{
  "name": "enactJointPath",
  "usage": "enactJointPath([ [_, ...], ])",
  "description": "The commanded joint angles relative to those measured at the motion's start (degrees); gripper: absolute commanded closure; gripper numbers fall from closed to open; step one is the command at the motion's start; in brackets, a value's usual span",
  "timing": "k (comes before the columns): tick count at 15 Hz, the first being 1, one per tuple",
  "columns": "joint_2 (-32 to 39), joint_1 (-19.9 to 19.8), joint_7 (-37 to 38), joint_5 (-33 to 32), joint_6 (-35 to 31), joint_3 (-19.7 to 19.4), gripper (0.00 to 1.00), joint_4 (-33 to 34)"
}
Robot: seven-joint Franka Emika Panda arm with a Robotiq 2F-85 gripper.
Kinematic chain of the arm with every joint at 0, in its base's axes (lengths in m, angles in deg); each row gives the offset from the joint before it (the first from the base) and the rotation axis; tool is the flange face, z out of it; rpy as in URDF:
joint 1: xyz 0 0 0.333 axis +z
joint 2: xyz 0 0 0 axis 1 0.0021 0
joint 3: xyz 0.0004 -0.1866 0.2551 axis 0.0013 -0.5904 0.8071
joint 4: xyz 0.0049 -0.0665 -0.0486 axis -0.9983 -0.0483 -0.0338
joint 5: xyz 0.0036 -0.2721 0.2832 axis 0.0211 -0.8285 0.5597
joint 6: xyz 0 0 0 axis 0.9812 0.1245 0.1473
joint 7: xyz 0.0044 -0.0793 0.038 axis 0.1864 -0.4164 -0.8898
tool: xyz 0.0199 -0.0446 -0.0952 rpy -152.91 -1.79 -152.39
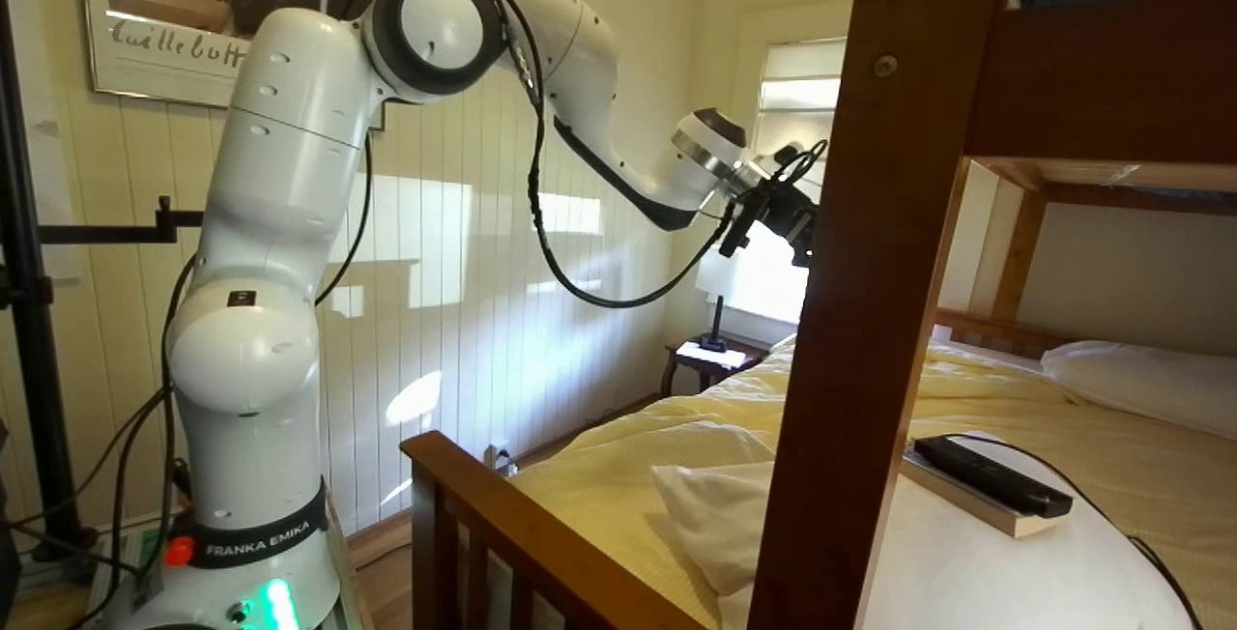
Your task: Remove the hanger from the bed and place it on the pillow.
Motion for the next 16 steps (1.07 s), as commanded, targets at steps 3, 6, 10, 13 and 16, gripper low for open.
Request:
enactJointPath([
  [3,-1.6,-1.7,-15.8,7.9,3.7,-2.3,0.99,-6.5],
  [6,-1.3,-2.5,-21.1,8.7,10.2,-4.1,0.99,-6.6],
  [10,0.0,-2.4,-19.4,7.1,9.3,-4.5,0.99,-5.8],
  [13,2.7,-1.5,-14.3,2.1,15.6,-5.9,0.99,-4.5],
  [16,4.8,-1.3,-14.3,-0.3,23.5,-6.3,0.99,-4.9],
])
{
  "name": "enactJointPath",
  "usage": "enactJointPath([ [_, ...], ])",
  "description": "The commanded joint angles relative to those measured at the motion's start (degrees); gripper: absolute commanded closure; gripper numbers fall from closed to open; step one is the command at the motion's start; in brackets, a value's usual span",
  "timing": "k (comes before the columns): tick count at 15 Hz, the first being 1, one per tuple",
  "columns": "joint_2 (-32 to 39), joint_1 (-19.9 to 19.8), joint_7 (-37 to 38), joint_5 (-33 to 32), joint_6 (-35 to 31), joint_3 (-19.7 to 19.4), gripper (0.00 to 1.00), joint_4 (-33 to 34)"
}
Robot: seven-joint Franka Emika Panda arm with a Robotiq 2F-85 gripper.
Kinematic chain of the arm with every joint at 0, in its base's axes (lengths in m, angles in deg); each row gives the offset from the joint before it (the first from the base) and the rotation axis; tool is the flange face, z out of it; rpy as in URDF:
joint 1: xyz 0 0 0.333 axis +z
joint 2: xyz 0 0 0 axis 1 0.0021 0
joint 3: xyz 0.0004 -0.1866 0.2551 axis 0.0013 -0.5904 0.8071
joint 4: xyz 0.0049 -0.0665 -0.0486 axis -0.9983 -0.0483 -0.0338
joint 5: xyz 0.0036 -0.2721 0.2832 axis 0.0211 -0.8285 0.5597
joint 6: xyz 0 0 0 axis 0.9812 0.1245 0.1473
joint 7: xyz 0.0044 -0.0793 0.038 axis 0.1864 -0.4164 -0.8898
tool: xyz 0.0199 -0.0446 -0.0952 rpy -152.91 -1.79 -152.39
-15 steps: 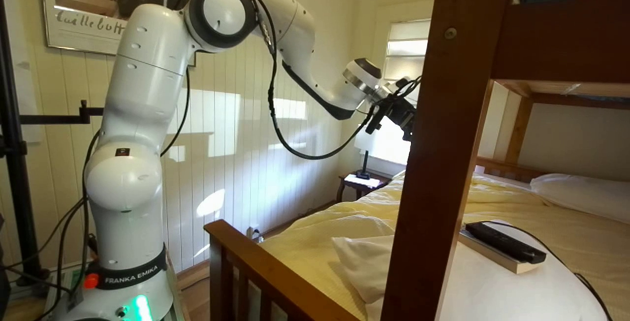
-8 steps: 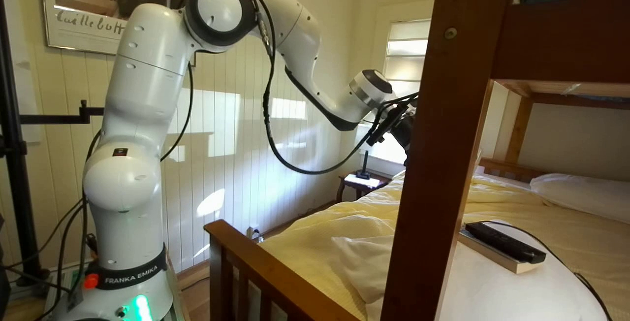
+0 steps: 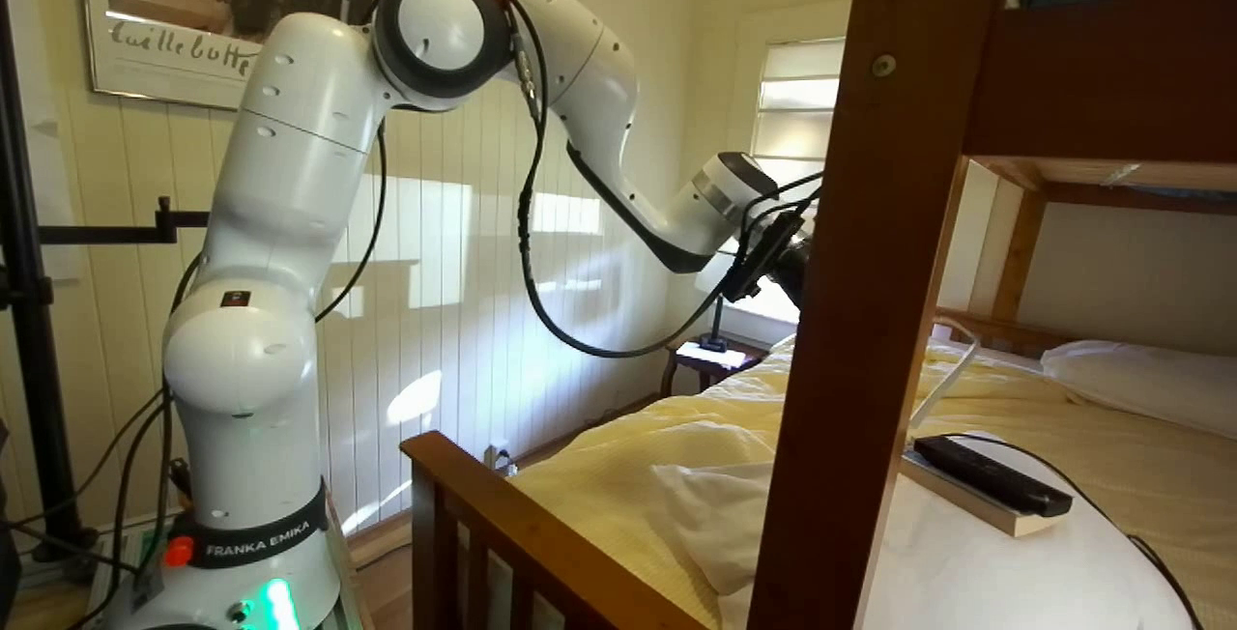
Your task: Remove the hanger from the bed and place it on the pillow.
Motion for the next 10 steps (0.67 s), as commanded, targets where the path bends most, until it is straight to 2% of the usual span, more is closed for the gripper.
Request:
enactJointPath([
  [1,3.5,1.0,2.0,-3.9,9.3,-1.2,0.99,1.1],
  [7,9.1,0.3,6.9,-3.2,24.6,-1.6,0.99,4.9],
  [10,11.5,-0.1,8.1,-2.1,29.3,-1.3,0.99,7.8],
])
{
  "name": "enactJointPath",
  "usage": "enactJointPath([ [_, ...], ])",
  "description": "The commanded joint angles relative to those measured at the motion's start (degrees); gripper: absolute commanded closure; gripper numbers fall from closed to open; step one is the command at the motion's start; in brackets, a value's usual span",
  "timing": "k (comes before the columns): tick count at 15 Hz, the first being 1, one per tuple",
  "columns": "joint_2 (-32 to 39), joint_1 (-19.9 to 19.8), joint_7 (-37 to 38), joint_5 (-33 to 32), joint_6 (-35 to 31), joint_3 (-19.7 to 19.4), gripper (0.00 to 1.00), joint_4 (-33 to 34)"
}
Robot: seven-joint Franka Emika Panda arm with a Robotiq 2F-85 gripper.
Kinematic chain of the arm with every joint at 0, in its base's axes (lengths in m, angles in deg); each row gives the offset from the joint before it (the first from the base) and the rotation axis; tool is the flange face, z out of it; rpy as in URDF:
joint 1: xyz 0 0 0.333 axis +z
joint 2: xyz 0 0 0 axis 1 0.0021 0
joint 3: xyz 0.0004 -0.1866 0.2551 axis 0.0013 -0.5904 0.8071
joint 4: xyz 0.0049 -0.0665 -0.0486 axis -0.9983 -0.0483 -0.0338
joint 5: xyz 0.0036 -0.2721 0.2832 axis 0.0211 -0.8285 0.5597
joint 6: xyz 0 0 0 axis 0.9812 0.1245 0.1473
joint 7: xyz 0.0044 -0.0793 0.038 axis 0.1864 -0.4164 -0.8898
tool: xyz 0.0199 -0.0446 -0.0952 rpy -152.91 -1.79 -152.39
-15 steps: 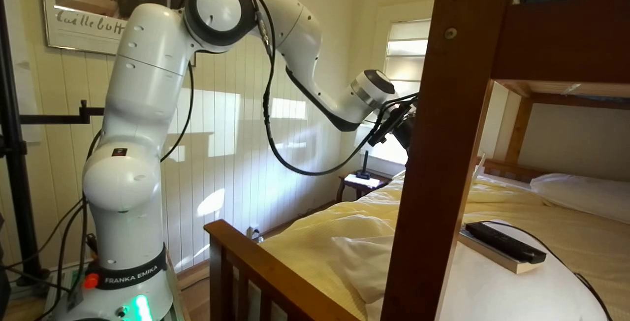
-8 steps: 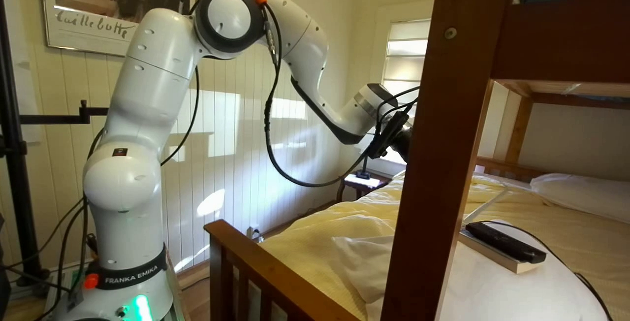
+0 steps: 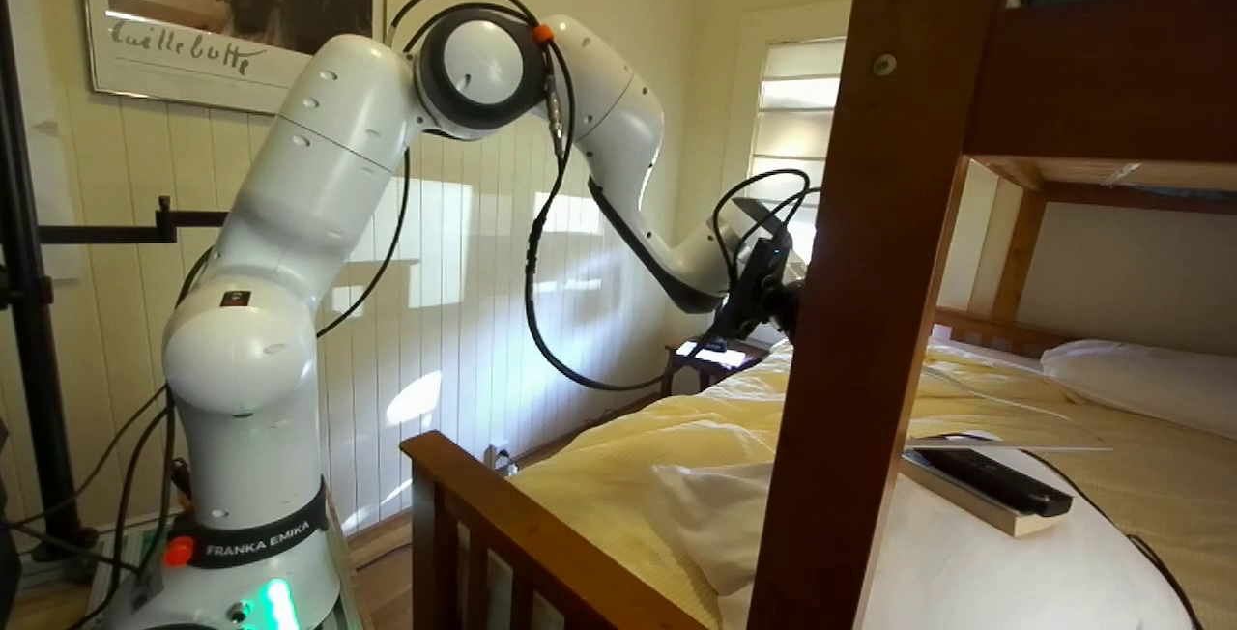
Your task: Remove the hanger from the bed and place it on the pillow.
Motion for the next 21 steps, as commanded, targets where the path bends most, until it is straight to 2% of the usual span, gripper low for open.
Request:
enactJointPath([
  [1,4.0,-0.1,1.2,1.1,5.6,0.0,0.99,5.5],
  [2,4.7,0.0,1.5,1.1,6.7,0.1,0.99,6.4],
  [3,5.3,0.0,1.4,1.4,7.7,0.2,0.70,7.2],
  [5,6.1,0.0,1.5,1.4,8.6,0.4,0.64,8.4],
  [10,6.7,0.1,0.8,1.3,9.1,0.8,0.30,10.3],
  [14,3.0,0.0,-5.5,4.2,3.1,4.2,0.02,7.7],
  [21,-3.2,1.8,-9.7,14.3,-7.4,8.3,0.00,6.6],
])
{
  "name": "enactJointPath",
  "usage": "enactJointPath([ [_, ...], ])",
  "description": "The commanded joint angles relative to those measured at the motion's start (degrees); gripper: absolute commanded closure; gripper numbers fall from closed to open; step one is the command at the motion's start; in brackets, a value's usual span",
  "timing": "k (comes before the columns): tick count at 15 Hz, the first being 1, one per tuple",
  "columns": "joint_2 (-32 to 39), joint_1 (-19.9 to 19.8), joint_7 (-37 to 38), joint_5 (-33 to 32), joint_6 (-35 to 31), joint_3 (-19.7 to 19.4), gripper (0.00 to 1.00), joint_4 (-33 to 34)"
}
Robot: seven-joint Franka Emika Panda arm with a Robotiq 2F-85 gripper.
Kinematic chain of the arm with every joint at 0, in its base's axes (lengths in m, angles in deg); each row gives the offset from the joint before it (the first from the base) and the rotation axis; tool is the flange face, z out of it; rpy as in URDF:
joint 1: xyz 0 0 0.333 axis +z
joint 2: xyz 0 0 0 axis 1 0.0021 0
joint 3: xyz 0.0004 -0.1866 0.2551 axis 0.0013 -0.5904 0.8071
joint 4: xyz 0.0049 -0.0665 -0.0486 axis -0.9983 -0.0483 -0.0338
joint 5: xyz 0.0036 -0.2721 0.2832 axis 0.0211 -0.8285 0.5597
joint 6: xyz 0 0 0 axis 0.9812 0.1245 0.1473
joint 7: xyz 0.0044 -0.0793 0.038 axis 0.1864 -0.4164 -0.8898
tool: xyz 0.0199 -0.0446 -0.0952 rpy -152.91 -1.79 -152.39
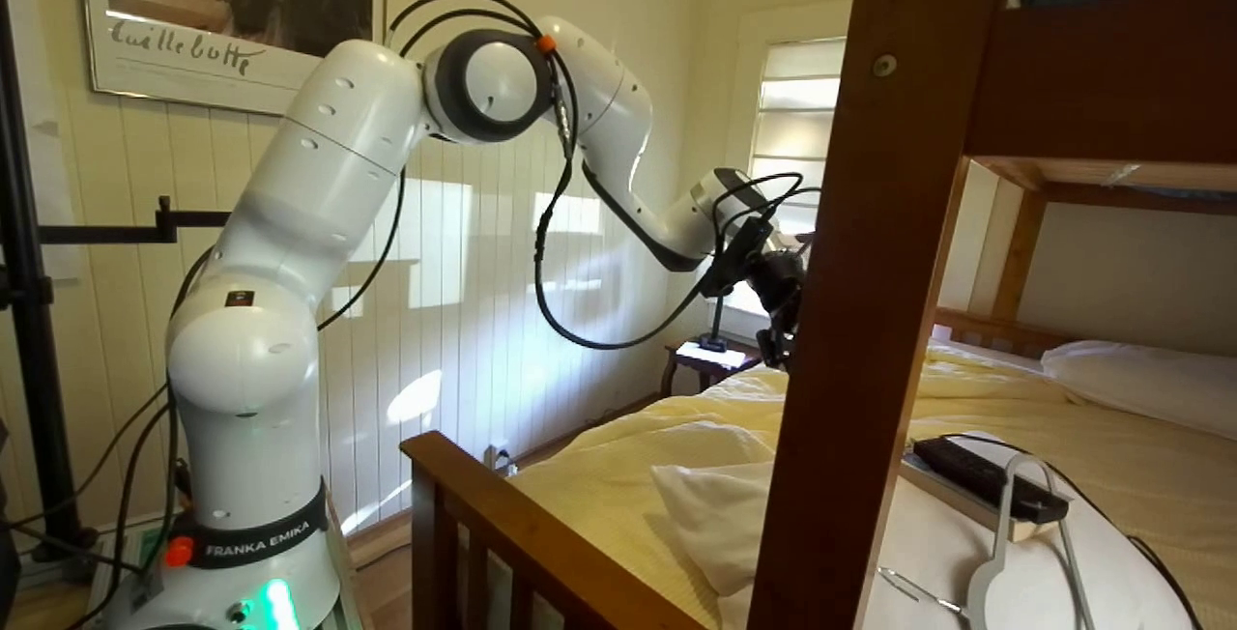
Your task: Remove the hanger from the bed and place it on the pillow.
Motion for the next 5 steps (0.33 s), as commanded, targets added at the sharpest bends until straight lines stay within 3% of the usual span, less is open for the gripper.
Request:
enactJointPath([
  [1,-5.4,0.2,-3.9,5.5,-6.6,1.1,0.00,-2.2],
  [4,-7.8,-0.1,-6.8,9.9,-13.7,1.1,0.00,-3.2],
  [5,-4.8,1.8,-4.6,7.1,-9.7,-0.4,0.00,-0.4],
])
